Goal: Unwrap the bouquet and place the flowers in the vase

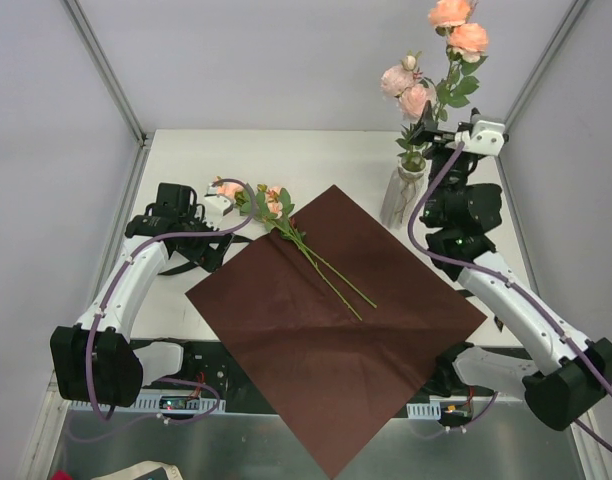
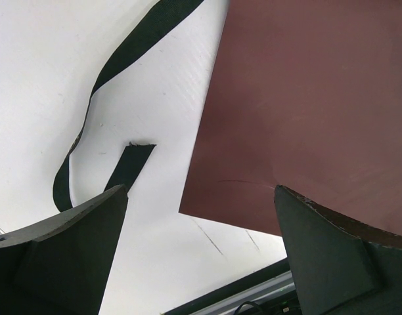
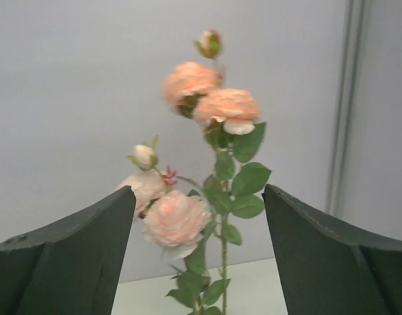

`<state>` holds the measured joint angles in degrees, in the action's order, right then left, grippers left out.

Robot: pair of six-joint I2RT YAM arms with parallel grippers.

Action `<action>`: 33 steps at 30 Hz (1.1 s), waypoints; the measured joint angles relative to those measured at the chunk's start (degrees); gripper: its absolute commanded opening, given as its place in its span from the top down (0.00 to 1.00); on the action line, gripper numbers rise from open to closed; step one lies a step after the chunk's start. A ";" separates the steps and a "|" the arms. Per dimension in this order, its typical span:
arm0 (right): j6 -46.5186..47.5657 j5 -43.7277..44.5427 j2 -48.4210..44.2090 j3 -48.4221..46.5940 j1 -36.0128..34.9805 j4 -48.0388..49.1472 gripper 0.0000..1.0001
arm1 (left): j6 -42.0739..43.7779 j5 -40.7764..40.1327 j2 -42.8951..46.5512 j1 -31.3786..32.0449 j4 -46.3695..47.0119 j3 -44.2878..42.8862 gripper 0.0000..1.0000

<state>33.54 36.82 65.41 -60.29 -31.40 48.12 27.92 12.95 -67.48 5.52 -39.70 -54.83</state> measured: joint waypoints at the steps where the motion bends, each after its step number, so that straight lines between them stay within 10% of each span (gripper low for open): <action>1: -0.13 -0.33 -0.96 -0.04 -1.49 -0.85 0.21 | -0.02 0.00 0.00 0.00 0.00 0.00 0.06; 9: -2.95 -17.31 2.27 -4.63 -9.84 -20.70 0.25 | -1.14 0.02 0.00 -1.14 -0.02 -0.66 0.01; 19: -3.26 -43.95 30.56 -20.50 -10.38 -55.41 0.34 | -2.32 0.02 -0.92 -4.50 -0.04 -1.60 0.01; 33: -5.09 -53.72 45.75 -24.61 -11.30 -63.95 0.45 | -2.19 0.52 -1.38 -4.50 0.02 -1.60 0.01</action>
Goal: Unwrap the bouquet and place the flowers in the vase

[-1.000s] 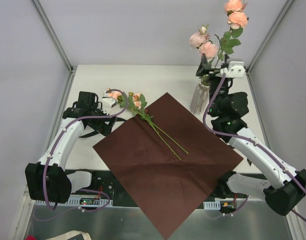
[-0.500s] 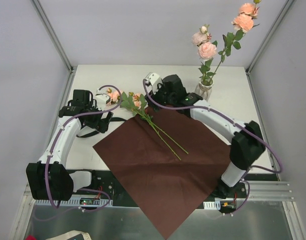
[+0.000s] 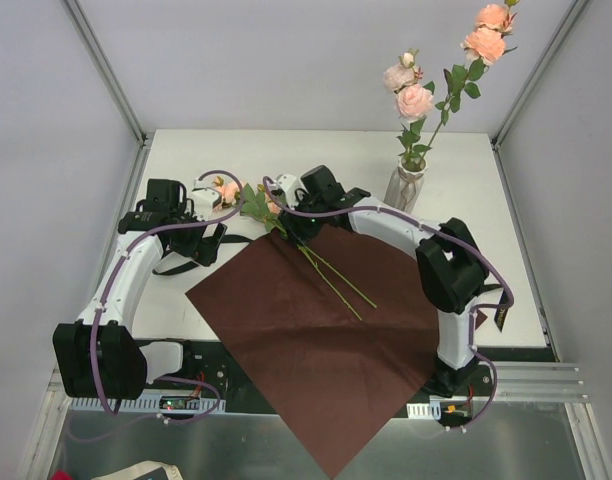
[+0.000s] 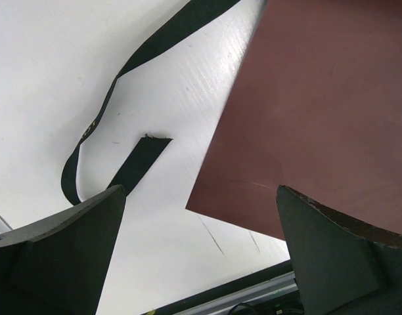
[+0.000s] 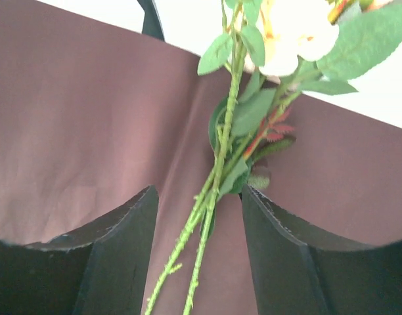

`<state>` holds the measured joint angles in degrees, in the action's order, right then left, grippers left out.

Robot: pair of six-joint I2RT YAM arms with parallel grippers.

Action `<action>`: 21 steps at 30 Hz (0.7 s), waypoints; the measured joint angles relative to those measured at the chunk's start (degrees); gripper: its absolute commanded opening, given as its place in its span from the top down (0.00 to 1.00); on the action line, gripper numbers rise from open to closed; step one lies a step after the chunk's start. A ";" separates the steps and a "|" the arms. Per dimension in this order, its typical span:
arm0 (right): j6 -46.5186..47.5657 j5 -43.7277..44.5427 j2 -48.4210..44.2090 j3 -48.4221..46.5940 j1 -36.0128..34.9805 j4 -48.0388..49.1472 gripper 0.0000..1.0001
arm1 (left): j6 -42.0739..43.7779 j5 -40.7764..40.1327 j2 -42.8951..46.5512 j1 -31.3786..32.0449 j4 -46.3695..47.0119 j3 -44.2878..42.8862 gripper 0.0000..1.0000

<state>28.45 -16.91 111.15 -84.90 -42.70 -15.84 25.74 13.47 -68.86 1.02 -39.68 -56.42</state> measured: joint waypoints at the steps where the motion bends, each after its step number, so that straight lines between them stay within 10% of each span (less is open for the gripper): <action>1: 0.02 -0.09 0.66 -0.72 -0.22 0.22 0.48 | 0.00 0.02 -0.11 0.00 0.02 0.00 0.01; 21: -1.18 1.27 14.14 -13.31 -2.51 3.21 0.49 | 1.88 1.46 -0.33 -3.41 0.02 0.70 0.01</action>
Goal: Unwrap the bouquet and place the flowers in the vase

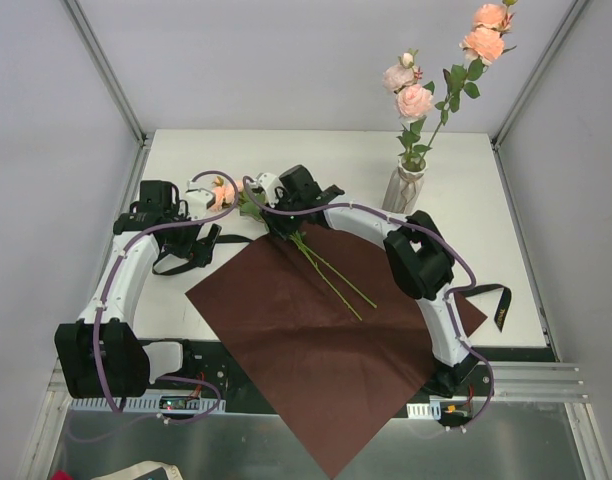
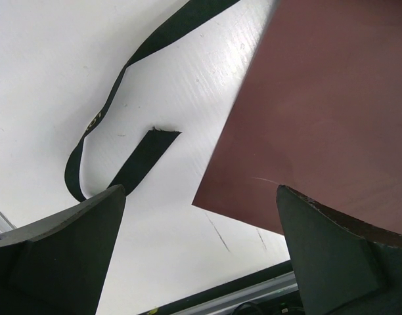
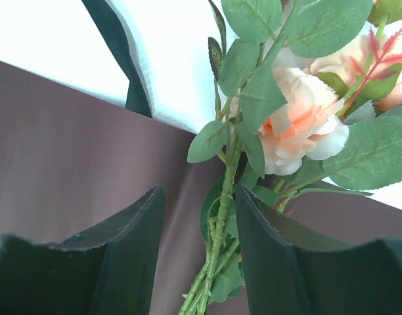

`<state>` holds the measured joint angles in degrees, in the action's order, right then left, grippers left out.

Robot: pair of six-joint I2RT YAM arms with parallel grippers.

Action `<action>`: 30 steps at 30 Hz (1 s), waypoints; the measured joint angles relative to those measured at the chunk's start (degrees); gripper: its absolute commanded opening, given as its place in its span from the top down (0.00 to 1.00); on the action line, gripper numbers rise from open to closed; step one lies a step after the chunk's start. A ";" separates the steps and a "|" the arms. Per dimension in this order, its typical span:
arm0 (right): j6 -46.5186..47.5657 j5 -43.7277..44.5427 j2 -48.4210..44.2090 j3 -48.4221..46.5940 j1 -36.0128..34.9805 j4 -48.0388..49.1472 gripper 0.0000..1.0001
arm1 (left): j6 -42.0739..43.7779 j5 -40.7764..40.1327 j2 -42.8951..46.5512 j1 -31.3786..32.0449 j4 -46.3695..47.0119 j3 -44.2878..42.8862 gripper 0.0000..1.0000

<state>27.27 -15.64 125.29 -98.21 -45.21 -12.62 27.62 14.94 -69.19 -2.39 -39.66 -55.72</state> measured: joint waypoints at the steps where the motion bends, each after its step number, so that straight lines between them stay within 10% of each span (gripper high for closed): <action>1: -0.04 0.09 0.04 -0.17 -0.02 0.00 0.47 | 0.09 0.09 -0.04 -0.26 0.02 0.00 0.01; 17: -0.09 1.73 1.99 -2.34 0.74 -1.22 0.44 | 0.33 1.09 -0.96 -0.72 0.00 0.07 0.01; 30: -1.11 2.29 4.72 -6.43 0.74 -7.78 0.70 | 0.33 1.16 -0.96 -0.72 0.00 0.07 0.01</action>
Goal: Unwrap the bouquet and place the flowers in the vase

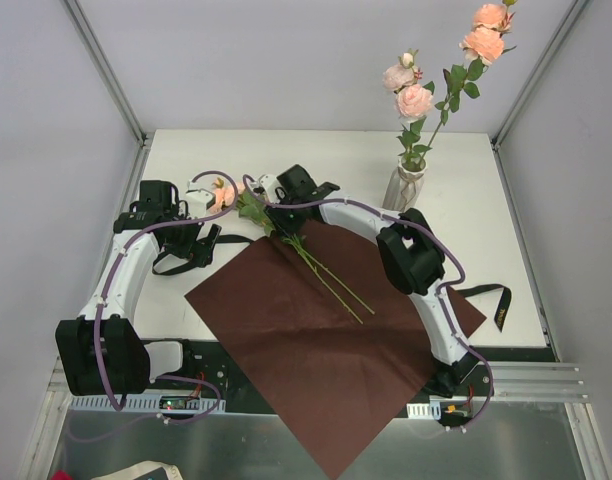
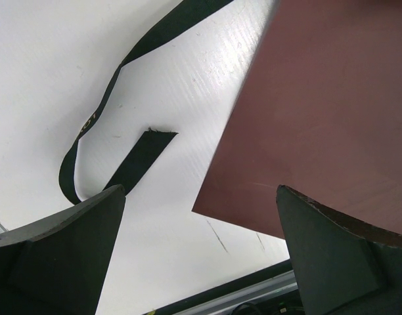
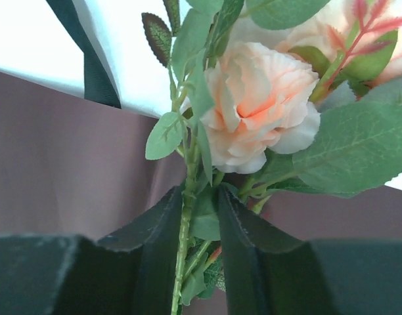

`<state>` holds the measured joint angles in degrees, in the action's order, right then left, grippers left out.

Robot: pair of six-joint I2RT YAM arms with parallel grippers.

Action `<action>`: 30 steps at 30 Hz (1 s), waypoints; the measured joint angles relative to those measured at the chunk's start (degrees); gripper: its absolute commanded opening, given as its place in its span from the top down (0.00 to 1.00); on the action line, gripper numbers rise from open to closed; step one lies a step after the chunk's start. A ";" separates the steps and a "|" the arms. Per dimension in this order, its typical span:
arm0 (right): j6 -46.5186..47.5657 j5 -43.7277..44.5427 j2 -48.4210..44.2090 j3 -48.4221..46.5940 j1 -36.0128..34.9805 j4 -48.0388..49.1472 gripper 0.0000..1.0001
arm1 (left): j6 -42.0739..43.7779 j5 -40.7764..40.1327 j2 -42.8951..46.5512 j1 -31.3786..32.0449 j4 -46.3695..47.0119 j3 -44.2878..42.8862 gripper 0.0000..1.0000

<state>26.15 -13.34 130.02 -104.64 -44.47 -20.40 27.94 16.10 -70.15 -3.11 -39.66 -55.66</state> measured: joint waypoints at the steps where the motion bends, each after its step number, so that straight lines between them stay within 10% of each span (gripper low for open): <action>1: -0.20 0.26 0.24 -0.33 -0.02 -0.52 0.70 | 0.00 0.00 0.00 0.00 0.02 0.00 0.01; 10: -0.42 3.02 2.91 -4.44 -1.09 -4.24 0.99 | 0.07 -0.02 0.52 -0.33 0.00 0.00 0.01; 30: -7.89 2.45 -24.22 3.45 0.02 11.02 0.99 | 0.11 -0.04 1.84 -0.37 -0.07 0.00 0.01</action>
<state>18.26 -10.90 105.80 -101.19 -44.45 -9.39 28.05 16.05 -68.31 -3.49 -39.72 -55.66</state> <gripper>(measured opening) 0.030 0.992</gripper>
